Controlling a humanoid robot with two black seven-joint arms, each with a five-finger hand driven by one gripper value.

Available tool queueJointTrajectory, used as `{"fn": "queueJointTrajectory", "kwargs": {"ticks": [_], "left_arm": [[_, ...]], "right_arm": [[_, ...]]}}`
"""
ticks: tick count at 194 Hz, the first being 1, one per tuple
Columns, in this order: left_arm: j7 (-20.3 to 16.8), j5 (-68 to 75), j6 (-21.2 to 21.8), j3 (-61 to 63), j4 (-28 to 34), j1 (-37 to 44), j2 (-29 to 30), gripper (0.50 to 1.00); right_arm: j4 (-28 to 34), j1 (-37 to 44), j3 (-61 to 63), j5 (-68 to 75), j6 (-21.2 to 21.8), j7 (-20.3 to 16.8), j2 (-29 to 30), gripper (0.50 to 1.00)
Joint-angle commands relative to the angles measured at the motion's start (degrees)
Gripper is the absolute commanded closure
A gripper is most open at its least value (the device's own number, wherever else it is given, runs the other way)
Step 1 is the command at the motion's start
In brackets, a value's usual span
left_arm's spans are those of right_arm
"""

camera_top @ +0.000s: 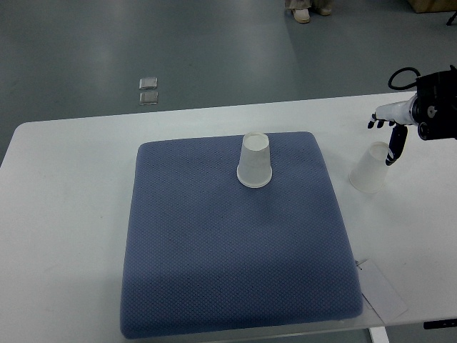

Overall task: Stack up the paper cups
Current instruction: 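Lower the right hand and close its fingers around the cup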

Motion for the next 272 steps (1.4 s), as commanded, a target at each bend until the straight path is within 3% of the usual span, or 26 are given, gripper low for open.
{"fn": "queueJointTrajectory", "kwargs": {"ticks": [1, 123, 175, 272], "left_arm": [[0.0, 0.0, 0.0, 0.0, 0.0, 0.0, 0.0, 0.500], [0.0, 0.0, 0.0, 0.0, 0.1, 0.0, 0.0, 0.500], [0.0, 0.0, 0.0, 0.1, 0.1, 0.0, 0.0, 0.500], [0.0, 0.0, 0.0, 0.1, 0.0, 0.0, 0.0, 0.500]], "right_arm": [[-1.4, -1.7, 0.1, 0.1, -1.2, -0.3, 0.3, 0.591], [-3.9, -6.0, 0.5, -0.3, -3.2, -0.3, 1.9, 0.597], [-4.0, -6.6, 1.9, -0.4, -3.4, -0.3, 1.8, 0.666], [-4.2, -7.3, 2.0, -0.5, -3.4, -0.3, 2.0, 0.687]]}}
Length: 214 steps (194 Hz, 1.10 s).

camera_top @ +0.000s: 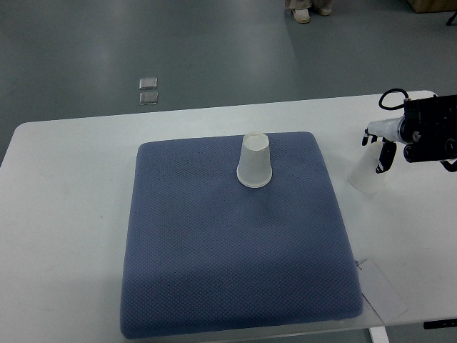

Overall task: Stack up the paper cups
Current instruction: 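Lower the right hand and close its fingers around the cup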

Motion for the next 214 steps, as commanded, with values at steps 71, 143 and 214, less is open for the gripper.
{"fn": "queueJointTrajectory", "kwargs": {"ticks": [71, 143, 214], "left_arm": [[0.0, 0.0, 0.0, 0.0, 0.0, 0.0, 0.0, 0.500], [0.0, 0.0, 0.0, 0.0, 0.0, 0.0, 0.0, 0.500], [0.0, 0.0, 0.0, 0.1, 0.0, 0.0, 0.0, 0.500]], "right_arm": [[0.0, -0.7, 0.0, -0.1, -0.1, 0.0, 0.5, 0.697], [-0.2, -1.3, 0.0, -0.1, 0.0, 0.1, 0.6, 0.875], [-0.1, -0.4, 0.0, -0.3, 0.6, 0.3, -0.4, 0.893]]}}
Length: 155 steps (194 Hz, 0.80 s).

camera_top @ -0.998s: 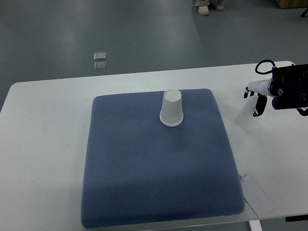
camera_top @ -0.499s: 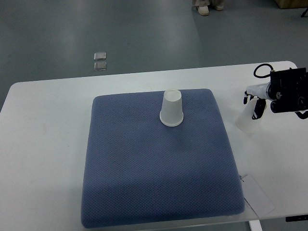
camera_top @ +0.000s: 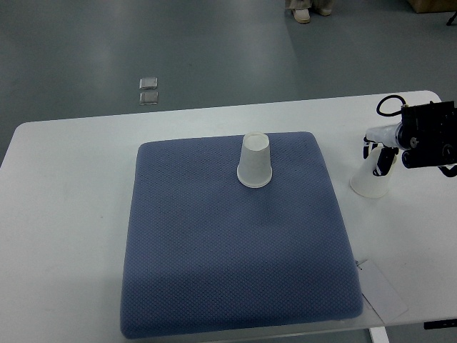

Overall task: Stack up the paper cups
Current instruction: 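Lower the right hand and close its fingers around the cup, then lift the grasped cup up and away from the table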

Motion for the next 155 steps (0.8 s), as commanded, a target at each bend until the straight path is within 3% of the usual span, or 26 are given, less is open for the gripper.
{"fn": "queueJointTrajectory", "kwargs": {"ticks": [1, 43, 94, 155], "left_arm": [[0.0, 0.0, 0.0, 0.0, 0.0, 0.0, 0.0, 0.500], [0.0, 0.0, 0.0, 0.0, 0.0, 0.0, 0.0, 0.500], [0.0, 0.0, 0.0, 0.0, 0.0, 0.0, 0.0, 0.500], [0.0, 0.0, 0.0, 0.0, 0.0, 0.0, 0.0, 0.500]], "right_arm": [[0.1, 0.6, 0.0, 0.0, 0.4, 0.1, -0.7, 0.893], [1.9, 6.1, -0.3, -0.5, 1.8, 0.1, -3.2, 0.891], [7.0, 18.9, -1.1, -1.7, 6.9, 0.2, -6.8, 0.889], [12.1, 39.1, -3.3, -2.6, 17.3, 0.2, -10.1, 0.887]]}}
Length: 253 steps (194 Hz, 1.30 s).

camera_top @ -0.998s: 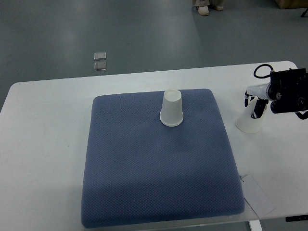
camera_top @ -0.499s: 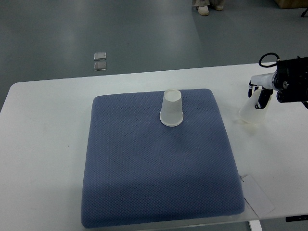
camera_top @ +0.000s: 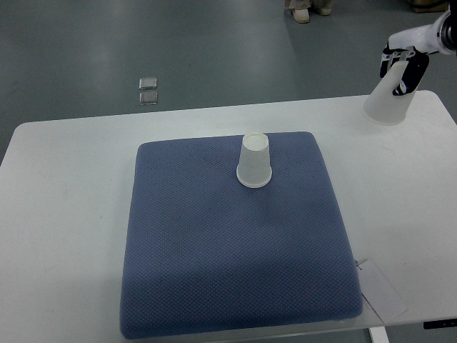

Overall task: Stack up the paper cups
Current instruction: 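Lift the grasped cup up and away from the table, then carry the cup over the upside-down cup on the pad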

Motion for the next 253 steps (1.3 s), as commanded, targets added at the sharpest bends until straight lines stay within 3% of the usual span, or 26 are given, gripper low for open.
{"fn": "queueJointTrajectory", "kwargs": {"ticks": [1, 56, 100, 203, 253], "left_arm": [[0.0, 0.0, 0.0, 0.0, 0.0, 0.0, 0.0, 0.500], [0.0, 0.0, 0.0, 0.1, 0.0, 0.0, 0.0, 0.500], [0.0, 0.0, 0.0, 0.0, 0.0, 0.0, 0.0, 0.500], [0.0, 0.0, 0.0, 0.0, 0.1, 0.0, 0.0, 0.500], [0.0, 0.0, 0.0, 0.0, 0.0, 0.0, 0.0, 0.500]], "right_arm": [[1.0, 6.0, -1.2, -0.7, 3.2, 0.0, -0.8, 0.887], [2.4, 15.2, -2.5, -2.4, 8.6, 0.1, -1.3, 0.887], [2.4, 17.5, -2.4, -2.4, 9.9, 0.2, -0.8, 0.883], [-0.8, 13.5, 10.1, 4.4, 9.5, -0.3, 6.0, 0.881], [-4.7, 9.5, 15.0, 4.6, 9.3, -0.4, 13.9, 0.879]]}}
